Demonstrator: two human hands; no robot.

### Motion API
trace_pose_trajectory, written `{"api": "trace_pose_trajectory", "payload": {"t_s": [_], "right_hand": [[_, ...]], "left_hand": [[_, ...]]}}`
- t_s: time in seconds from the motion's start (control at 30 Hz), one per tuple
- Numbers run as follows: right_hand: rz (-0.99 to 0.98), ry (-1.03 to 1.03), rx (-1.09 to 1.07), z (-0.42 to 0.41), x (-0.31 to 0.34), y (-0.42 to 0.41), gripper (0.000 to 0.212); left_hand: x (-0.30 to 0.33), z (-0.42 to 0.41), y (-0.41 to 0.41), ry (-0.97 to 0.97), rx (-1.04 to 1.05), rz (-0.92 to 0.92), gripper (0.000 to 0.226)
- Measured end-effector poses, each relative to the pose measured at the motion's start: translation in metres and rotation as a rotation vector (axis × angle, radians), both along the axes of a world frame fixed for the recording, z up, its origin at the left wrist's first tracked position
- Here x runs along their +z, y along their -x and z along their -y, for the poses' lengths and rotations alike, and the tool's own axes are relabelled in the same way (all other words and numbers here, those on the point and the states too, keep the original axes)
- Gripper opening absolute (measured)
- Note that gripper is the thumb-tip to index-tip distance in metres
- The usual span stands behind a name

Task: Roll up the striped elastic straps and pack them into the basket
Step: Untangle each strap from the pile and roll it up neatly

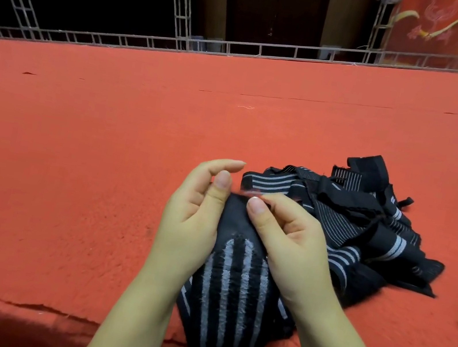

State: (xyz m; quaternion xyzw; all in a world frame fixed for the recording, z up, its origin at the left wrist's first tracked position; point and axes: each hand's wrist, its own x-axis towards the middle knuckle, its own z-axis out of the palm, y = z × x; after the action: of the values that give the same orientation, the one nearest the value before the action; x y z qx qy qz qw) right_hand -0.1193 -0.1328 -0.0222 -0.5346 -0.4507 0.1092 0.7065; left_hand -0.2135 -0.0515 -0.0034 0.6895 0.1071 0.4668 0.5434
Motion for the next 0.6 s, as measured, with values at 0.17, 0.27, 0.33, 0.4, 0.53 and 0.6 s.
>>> {"api": "trace_pose_trajectory", "payload": {"t_s": [0.17,0.27,0.33,0.4,0.53,0.6], "right_hand": [[-0.084,-0.065,-0.115,0.001,0.008,-0.014,0.019],[-0.098,-0.066,-0.099,0.000,0.010,-0.020,0.020],[-0.081,0.018,0.027,0.002,0.009,-0.024,0.020],[-0.120,0.137,0.180,0.010,0.005,-0.028,0.029],[-0.197,0.286,0.348,0.025,-0.002,-0.031,0.026],[-0.260,0.276,0.362,0.026,-0.003,-0.029,0.025]], "left_hand": [[-0.017,-0.011,0.012,0.030,-0.234,-0.348,0.055],[-0.025,0.001,0.015,0.057,-0.265,-0.333,0.024],[-0.026,0.001,0.015,0.162,-0.256,-0.244,0.016],[-0.022,-0.002,0.015,0.268,-0.242,-0.160,0.019],[-0.021,-0.004,0.014,0.349,-0.248,-0.097,0.021],[-0.022,-0.002,0.011,0.366,-0.260,-0.095,0.016]]}}
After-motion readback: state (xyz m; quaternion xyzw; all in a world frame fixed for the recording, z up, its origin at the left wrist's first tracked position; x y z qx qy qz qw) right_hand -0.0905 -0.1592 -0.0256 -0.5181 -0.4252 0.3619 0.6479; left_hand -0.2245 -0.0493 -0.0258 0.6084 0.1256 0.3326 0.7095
